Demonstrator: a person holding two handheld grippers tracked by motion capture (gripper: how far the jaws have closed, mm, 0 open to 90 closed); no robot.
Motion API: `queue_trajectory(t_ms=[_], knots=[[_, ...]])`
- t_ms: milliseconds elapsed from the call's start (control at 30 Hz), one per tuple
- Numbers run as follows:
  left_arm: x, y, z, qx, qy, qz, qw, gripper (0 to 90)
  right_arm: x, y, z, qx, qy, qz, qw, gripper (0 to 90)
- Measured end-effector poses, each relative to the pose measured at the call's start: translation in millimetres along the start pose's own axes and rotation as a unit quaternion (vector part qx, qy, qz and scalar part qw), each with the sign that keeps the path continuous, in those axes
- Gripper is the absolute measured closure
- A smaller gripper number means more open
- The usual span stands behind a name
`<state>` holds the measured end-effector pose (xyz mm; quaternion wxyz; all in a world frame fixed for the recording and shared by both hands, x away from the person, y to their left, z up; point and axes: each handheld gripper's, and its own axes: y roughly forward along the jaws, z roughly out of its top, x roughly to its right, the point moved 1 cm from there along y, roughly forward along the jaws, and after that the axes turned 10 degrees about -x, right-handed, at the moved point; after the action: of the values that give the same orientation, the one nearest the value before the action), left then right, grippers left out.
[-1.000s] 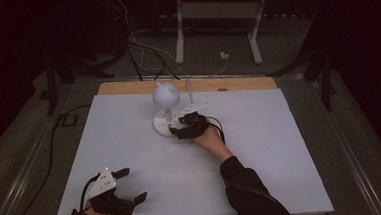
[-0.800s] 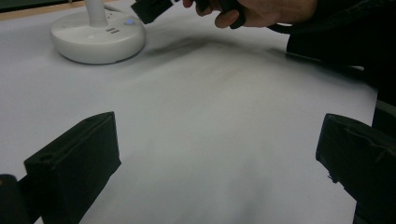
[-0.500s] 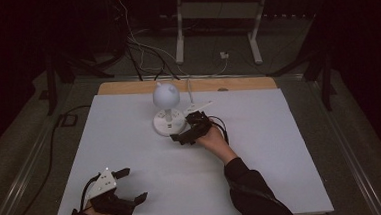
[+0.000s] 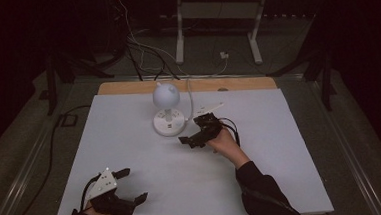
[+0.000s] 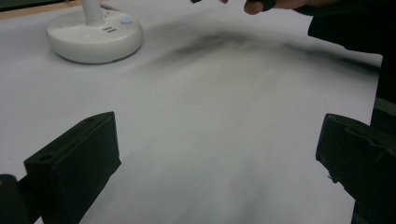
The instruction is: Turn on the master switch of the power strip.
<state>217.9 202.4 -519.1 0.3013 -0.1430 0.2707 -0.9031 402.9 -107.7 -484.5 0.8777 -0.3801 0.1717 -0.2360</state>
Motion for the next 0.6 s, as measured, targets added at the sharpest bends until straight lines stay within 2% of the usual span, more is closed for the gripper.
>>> queue_trajectory(t_ms=[300, 600], knots=[[0.4, 0.6, 0.3, -0.002, 0.002, 0.000, 1.0000, 0.2, -3.5, -24.9, -17.1, 0.004, -0.014, -0.009, 0.9999, 0.0], [-0.1, 0.0, 0.4, 0.001, 0.001, -0.001, 1.0000, 0.2, -5.8, -41.9, -41.0, -0.002, -0.022, -0.018, 0.9996, 0.0]])
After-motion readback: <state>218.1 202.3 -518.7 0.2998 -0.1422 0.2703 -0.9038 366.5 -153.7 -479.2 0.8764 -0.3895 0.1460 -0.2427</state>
